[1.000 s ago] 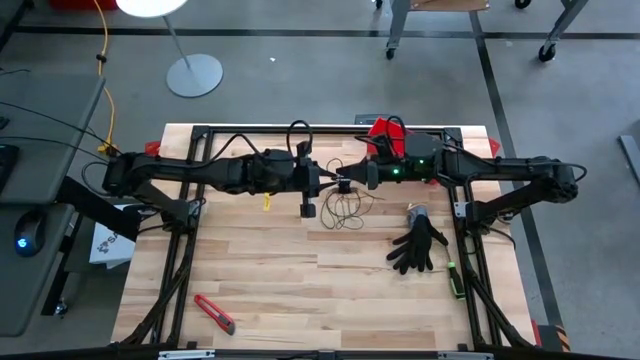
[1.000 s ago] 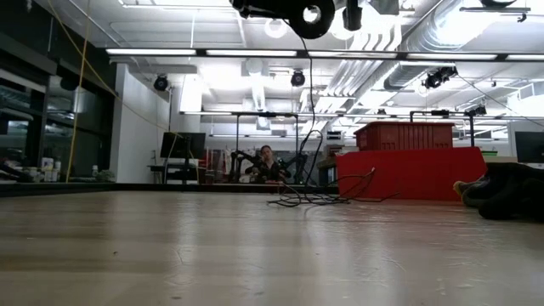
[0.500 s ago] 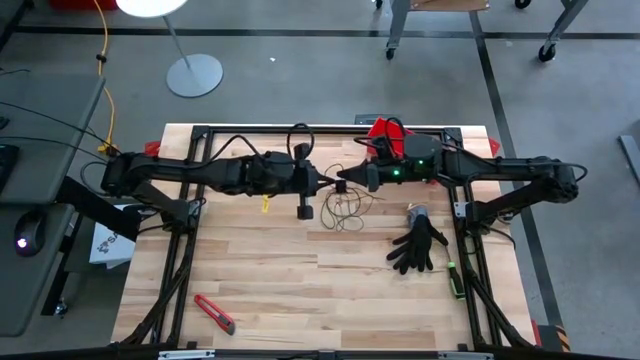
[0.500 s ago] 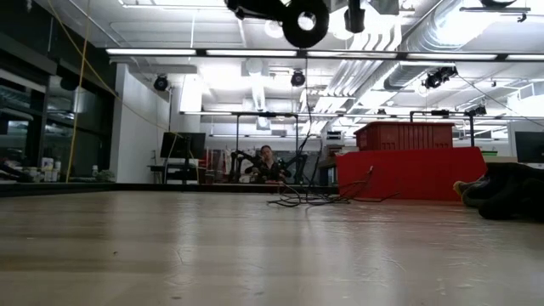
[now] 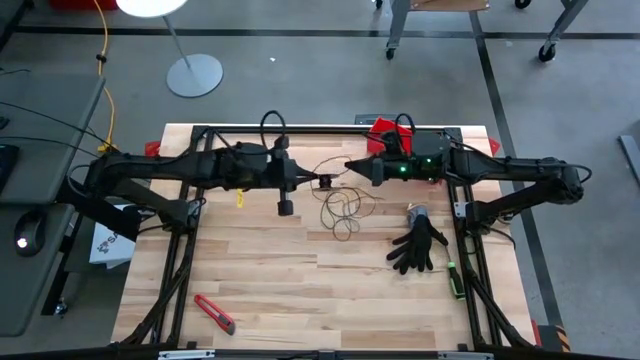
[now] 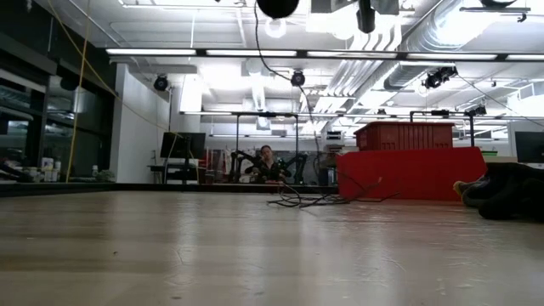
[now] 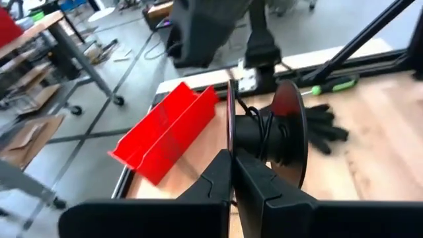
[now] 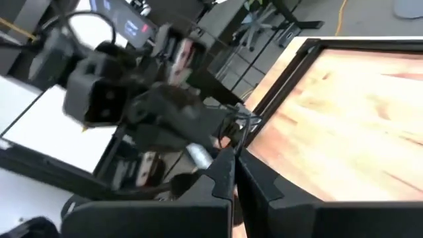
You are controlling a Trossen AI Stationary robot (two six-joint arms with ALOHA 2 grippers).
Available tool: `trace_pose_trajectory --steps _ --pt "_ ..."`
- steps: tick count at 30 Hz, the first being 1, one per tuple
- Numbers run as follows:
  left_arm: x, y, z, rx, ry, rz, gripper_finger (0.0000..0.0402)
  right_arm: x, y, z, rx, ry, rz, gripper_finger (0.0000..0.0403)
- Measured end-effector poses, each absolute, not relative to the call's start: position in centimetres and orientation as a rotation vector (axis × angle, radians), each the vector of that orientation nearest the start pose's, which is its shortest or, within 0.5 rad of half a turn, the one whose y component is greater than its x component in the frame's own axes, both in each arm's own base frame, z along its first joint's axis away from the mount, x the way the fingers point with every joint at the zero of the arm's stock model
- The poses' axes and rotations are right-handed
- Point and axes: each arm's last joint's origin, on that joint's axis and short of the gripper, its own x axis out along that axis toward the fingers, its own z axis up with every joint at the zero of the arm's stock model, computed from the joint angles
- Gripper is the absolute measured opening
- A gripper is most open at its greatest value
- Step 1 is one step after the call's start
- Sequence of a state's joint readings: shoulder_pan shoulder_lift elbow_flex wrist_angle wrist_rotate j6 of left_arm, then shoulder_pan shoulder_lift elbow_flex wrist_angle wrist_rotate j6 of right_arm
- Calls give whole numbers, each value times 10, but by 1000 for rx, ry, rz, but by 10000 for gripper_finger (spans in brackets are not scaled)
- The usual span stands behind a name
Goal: Coil cords
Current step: Uncoil the black wire from the spool
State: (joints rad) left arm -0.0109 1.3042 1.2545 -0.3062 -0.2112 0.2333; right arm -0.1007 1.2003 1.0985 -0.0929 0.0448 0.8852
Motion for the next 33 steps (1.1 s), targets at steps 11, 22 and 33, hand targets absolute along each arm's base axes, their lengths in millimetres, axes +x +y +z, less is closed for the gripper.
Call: trace_pose_trajectory --steps 11,22,33 --pt "290 -7 387 251 220 108 1 268 -24 364 892 130 -248 0" --pt "291 -7 395 253 140 101 0 267 -23 357 902 180 -296 0" --pt "292 6 408 262 16 161 0 281 -25 344 883 204 -335 0"
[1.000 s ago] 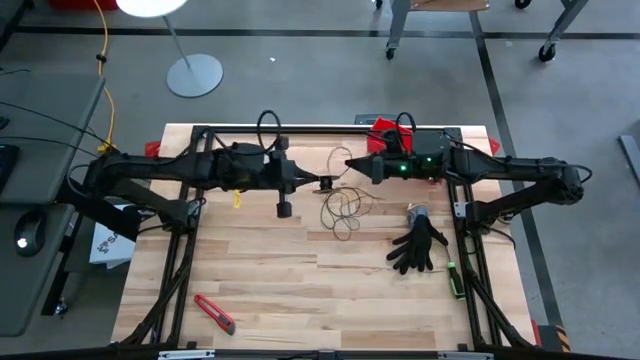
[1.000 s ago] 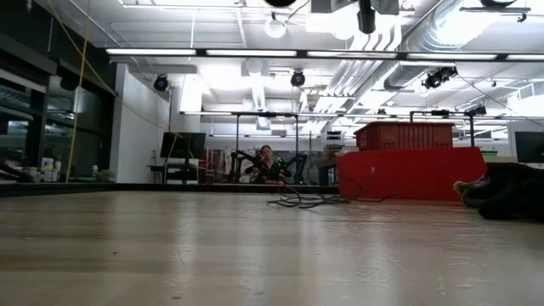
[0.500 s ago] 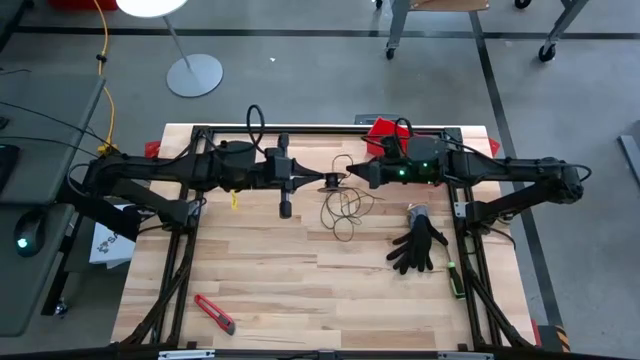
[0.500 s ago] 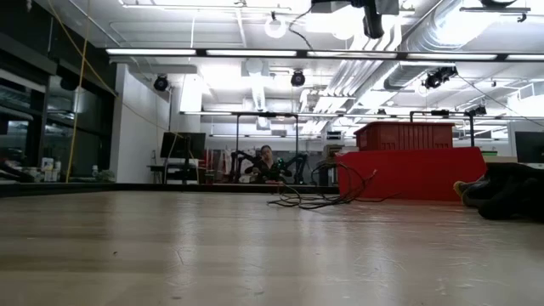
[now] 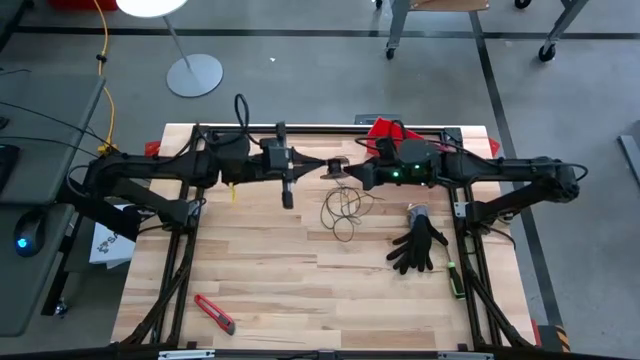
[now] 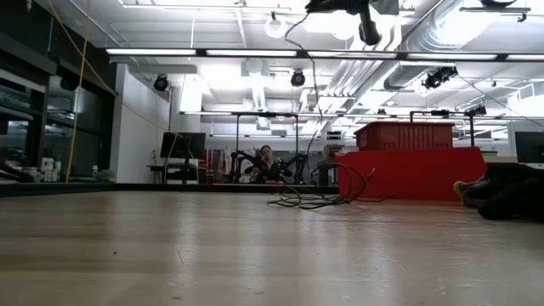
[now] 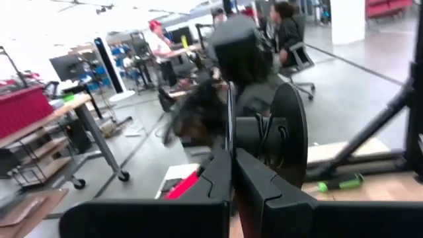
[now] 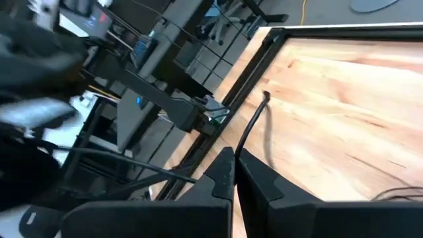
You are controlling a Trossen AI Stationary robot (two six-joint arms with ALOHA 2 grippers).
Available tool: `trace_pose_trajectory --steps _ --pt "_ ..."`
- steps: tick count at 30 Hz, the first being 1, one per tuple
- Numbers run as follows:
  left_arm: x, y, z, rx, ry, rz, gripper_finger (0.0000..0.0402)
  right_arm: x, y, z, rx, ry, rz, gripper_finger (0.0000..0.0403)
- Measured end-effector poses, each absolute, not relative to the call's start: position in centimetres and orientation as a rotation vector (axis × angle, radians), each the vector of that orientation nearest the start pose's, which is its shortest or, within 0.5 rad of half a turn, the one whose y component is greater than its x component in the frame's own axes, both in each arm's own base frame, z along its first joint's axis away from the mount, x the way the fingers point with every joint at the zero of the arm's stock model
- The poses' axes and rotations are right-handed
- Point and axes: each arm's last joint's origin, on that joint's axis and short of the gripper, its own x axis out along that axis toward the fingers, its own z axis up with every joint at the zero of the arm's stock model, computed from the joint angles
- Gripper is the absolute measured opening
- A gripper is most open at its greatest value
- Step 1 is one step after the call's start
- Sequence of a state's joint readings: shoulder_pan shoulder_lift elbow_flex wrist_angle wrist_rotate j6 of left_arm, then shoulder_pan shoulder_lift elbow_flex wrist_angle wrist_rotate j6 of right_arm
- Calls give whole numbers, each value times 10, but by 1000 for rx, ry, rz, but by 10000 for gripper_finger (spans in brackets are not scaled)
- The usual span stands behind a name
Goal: Coil cords
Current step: Uncoil the black wire from the spool
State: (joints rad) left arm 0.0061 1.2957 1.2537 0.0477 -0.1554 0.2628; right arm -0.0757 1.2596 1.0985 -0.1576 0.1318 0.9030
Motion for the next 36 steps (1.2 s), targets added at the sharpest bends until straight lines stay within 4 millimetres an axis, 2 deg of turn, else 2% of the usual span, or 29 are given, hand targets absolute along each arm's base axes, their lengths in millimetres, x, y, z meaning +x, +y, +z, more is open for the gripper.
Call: trace_pose_trajectory --steps 9,17,22,29,36 --pt "291 16 419 169 -109 195 0 317 -26 329 897 152 -227 0" --pt "290 22 422 99 -146 240 0 320 -27 330 881 110 -224 8" --pt "285 24 426 131 -159 252 0 319 -23 327 797 181 -187 66" --pt "263 33 436 152 -135 293 0 309 -16 325 633 273 -222 170" --pt "234 41 443 155 -76 355 0 289 -18 345 424 221 -247 182"
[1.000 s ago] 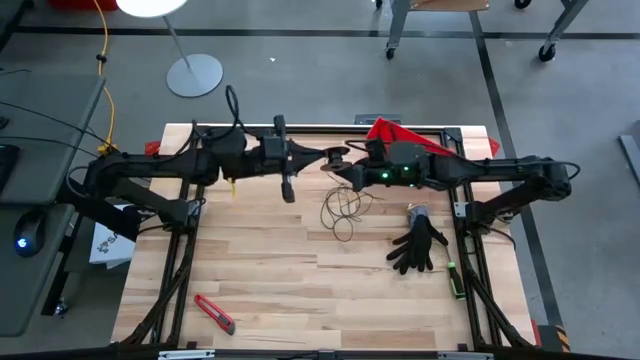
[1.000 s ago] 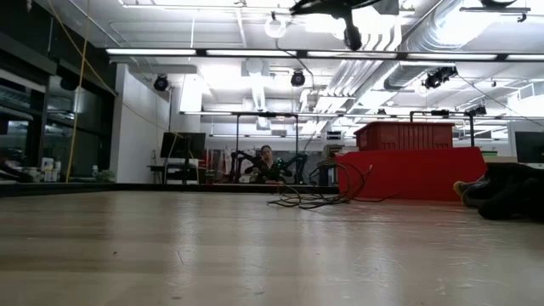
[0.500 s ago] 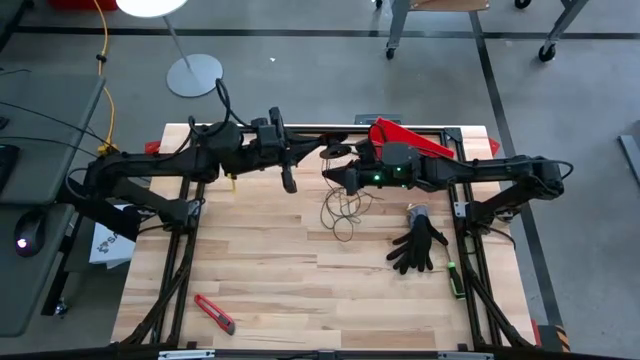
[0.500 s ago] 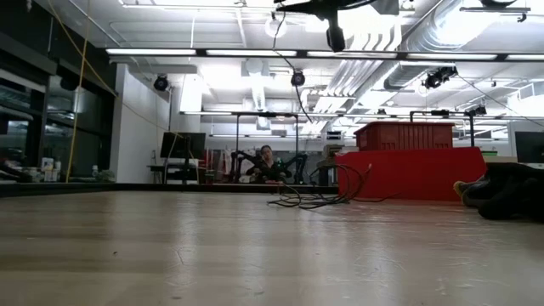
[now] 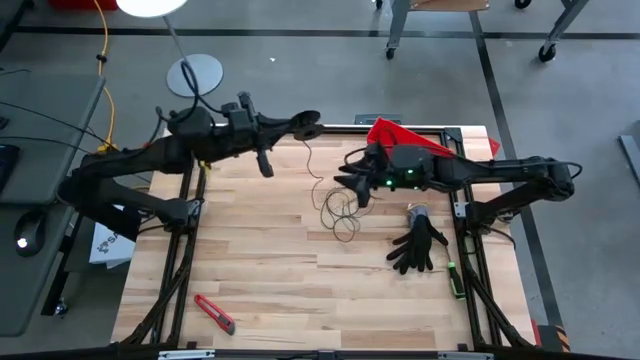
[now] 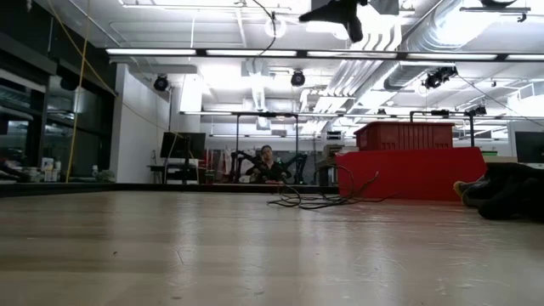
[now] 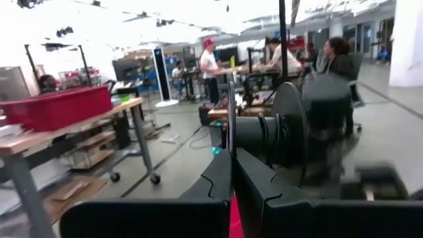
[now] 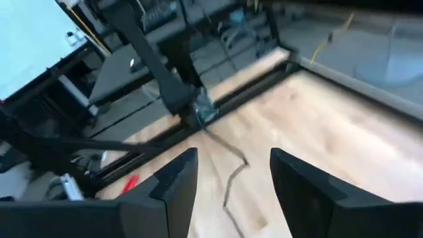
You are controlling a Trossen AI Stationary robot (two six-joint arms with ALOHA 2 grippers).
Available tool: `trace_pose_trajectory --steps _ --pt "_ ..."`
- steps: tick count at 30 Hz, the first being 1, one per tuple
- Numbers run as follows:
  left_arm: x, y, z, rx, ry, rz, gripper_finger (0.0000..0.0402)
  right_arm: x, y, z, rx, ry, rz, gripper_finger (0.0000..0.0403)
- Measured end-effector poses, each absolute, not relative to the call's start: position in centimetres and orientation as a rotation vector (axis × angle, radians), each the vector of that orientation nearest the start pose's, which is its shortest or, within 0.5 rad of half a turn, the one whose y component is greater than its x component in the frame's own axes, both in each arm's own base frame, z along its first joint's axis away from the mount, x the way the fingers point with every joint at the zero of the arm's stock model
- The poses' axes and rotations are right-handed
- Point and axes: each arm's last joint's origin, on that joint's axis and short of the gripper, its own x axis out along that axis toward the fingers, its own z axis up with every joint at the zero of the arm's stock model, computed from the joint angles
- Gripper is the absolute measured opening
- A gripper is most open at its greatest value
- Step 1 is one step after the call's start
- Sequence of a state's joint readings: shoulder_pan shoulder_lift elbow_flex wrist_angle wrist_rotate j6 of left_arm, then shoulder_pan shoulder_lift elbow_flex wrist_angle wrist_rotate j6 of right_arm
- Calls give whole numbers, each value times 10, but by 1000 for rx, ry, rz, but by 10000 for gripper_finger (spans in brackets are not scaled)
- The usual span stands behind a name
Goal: Coil cords
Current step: Uncoil the black wire from the spool
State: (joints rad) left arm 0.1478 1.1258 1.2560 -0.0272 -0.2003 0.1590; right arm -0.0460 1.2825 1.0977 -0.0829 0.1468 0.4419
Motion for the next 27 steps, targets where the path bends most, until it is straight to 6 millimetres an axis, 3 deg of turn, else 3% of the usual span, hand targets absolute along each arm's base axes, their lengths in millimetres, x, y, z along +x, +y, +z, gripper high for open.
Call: trace_pose_trajectory --steps 4,8,22,27 --pt "228 39 434 159 43 302 0 280 -17 369 330 60 -197 181" --pt "236 38 417 153 172 217 0 279 -13 389 212 -118 -130 181" --pt "272 41 396 116 210 131 0 281 -2 380 79 -21 -137 181" --pt "278 42 398 86 167 136 0 281 -2 377 76 7 -138 181"
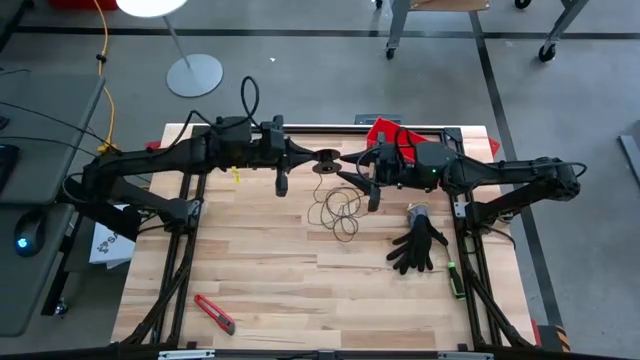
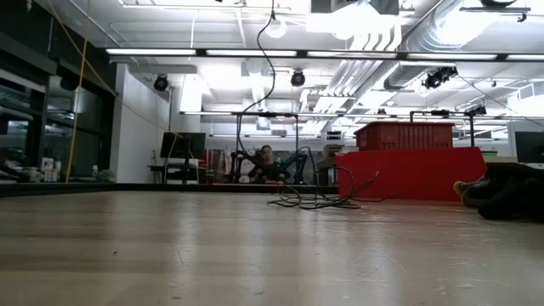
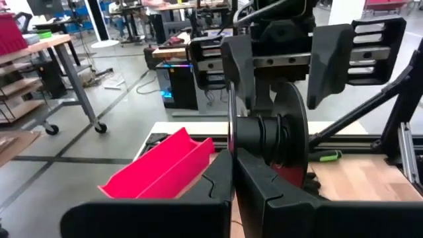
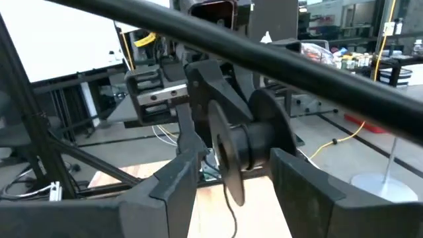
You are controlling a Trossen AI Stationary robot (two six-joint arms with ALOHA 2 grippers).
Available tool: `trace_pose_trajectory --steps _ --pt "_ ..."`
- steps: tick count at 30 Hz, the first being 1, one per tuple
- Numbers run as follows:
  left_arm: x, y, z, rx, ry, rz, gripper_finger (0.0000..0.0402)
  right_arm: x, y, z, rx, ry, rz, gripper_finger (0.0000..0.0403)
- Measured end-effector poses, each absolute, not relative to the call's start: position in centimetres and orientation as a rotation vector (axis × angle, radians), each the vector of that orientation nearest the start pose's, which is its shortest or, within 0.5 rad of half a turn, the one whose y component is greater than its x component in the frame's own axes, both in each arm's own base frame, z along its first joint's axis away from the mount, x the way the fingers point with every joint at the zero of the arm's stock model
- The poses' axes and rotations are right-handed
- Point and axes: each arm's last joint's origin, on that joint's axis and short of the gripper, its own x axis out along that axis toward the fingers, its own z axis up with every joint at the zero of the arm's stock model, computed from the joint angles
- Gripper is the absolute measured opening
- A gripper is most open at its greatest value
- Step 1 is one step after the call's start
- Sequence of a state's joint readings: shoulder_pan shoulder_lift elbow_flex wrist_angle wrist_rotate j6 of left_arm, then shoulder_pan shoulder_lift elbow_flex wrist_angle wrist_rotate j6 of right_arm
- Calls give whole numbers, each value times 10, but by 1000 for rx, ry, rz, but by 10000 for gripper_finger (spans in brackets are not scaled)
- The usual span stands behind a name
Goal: Coil cords
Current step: Uncoil the black wire from the spool
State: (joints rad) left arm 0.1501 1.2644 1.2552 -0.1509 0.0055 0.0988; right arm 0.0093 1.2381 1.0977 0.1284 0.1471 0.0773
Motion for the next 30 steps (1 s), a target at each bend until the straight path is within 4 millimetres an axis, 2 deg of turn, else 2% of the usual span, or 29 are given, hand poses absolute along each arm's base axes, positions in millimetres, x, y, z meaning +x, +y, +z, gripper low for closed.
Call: trace_pose_trajectory --steps 7,12,19,23,26,30 --pt "278 42 399 81 149 138 0 282 -1 374 66 39 -137 167" --pt "280 42 398 69 148 139 0 285 0 371 63 43 -126 111" --pt "287 42 394 49 152 122 0 288 6 371 92 23 -110 12" --pt "287 43 392 15 162 127 9 288 9 371 137 20 -119 4" --pt "279 44 392 16 212 171 26 288 10 371 135 19 -146 2" --pt "254 46 397 17 278 251 55 284 10 376 131 -8 -154 1"
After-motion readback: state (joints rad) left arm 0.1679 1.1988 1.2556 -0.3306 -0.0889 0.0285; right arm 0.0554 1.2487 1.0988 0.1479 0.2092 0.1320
